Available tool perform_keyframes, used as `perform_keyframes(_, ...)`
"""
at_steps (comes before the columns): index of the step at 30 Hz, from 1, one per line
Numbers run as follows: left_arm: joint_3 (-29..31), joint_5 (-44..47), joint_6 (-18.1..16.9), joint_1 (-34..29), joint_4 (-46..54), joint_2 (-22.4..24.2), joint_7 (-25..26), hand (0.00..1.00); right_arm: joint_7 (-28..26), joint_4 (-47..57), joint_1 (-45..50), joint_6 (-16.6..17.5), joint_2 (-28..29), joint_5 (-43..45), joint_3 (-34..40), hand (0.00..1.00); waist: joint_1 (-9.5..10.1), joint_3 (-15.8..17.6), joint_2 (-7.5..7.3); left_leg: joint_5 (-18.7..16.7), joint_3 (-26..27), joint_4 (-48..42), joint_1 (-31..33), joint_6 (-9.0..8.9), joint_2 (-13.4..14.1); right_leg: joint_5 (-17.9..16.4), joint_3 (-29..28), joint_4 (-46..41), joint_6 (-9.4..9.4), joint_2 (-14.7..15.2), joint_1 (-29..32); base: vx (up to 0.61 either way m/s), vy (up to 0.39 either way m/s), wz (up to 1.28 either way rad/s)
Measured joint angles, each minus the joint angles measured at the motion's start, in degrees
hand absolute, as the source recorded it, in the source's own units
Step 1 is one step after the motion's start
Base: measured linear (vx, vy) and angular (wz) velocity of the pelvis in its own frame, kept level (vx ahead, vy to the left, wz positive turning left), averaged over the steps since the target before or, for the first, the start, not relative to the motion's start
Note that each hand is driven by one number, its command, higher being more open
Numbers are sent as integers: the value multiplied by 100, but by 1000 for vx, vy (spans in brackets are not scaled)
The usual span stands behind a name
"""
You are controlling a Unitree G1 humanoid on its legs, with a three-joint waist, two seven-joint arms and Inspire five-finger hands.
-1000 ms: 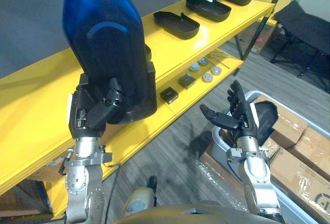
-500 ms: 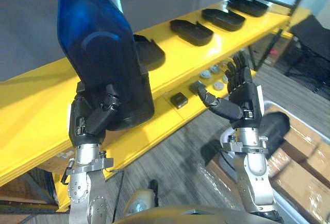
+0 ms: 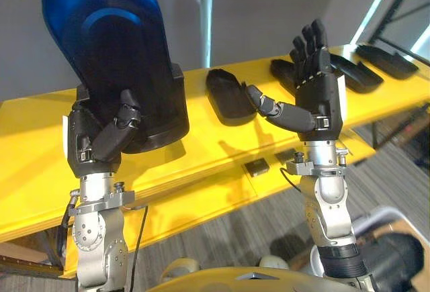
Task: Walk over and take three plastic housings, then place them on the shelf
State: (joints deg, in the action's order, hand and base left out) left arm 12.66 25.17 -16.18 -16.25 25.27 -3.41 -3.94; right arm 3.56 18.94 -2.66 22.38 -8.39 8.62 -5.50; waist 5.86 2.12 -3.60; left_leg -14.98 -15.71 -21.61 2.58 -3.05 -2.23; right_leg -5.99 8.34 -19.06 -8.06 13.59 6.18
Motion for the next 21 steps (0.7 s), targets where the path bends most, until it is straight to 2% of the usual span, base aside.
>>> perform_keyframes(1,6,2,35,-63,-11,189,1,0,19,9,-53,10,-120,-83,33,100,3,-1,200,-17,91,-128,31,-100,217,54,224,94,88,-198,-200,242,-342,63)
perform_keyframes(3,-46,3,31,-254,7,380,-148,0,-4,40,-77,-14,-330,-69,184,100,69,-96,472,22,448,113,-96,-221,591,-27,494,394,223,-444,-492,220,-284,55)
perform_keyframes(5,-57,-4,27,-237,14,384,-220,0,-130,43,-77,-83,-415,-26,358,100,41,-121,545,181,755,349,-113,-318,733,-72,646,453,300,-481,-569,135,-173,40)
perform_keyframes(7,-201,-7,23,-175,3,341,-254,0,-255,43,-6,-114,-485,118,616,100,-122,-115,537,319,1436,498,-64,-256,903,-69,941,671,314,-469,-793,103,-124,77)
perform_keyframes(8,-434,-31,20,-27,-94,274,-261,0,-309,94,107,-195,-460,188,918,100,-313,-90,496,295,2116,416,8,-56,1115,-65,1261,797,319,-429,-980,73,-67,115)
perform_keyframes(9,-708,-87,20,214,-294,228,-298,0,-296,179,331,-208,-412,192,1196,100,-402,-79,476,395,2825,374,16,66,1396,-65,1518,816,319,-353,-1113,36,-32,120)
perform_keyframes(10,-827,-117,21,306,-392,229,-315,0,-292,203,427,-207,-401,195,1327,100,-456,-74,469,539,3031,433,14,-71,1436,-65,1595,805,318,-309,-1145,53,56,85)
perform_keyframes(11,-968,-190,39,407,-504,203,-299,0,-302,201,512,-206,-365,218,1525,100,-499,-88,490,708,3074,703,-71,-198,1255,-42,1620,791,278,-174,-1112,31,108,37)
perform_keyframes(14,-926,-646,243,521,-534,-119,-177,0,-321,190,648,-198,-166,379,1563,100,-667,-13,385,1025,3103,1271,-203,-90,860,51,1527,854,133,77,-996,3,146,14)
perform_keyframes(15,-902,-764,304,516,-549,-196,-159,0,-324,174,665,-199,-132,422,1562,100,-676,-5,377,1062,3119,1350,-238,-78,812,78,1511,888,98,109,-1003,-3,104,-1)
perform_keyframes(18,-611,-962,782,515,-694,-444,-172,0,-413,168,705,-198,138,640,1513,100,-681,32,399,1199,3210,1717,-515,-36,677,285,1464,1145,60,137,-1174,-23,81,-10)
perform_keyframes(21,-223,-1033,1052,544,-995,-585,-6,0,-557,174,886,-195,329,636,1143,100,-715,38,381,1262,3319,1941,-616,-29,631,370,1342,1243,59,139,-1186,-46,70,-15)
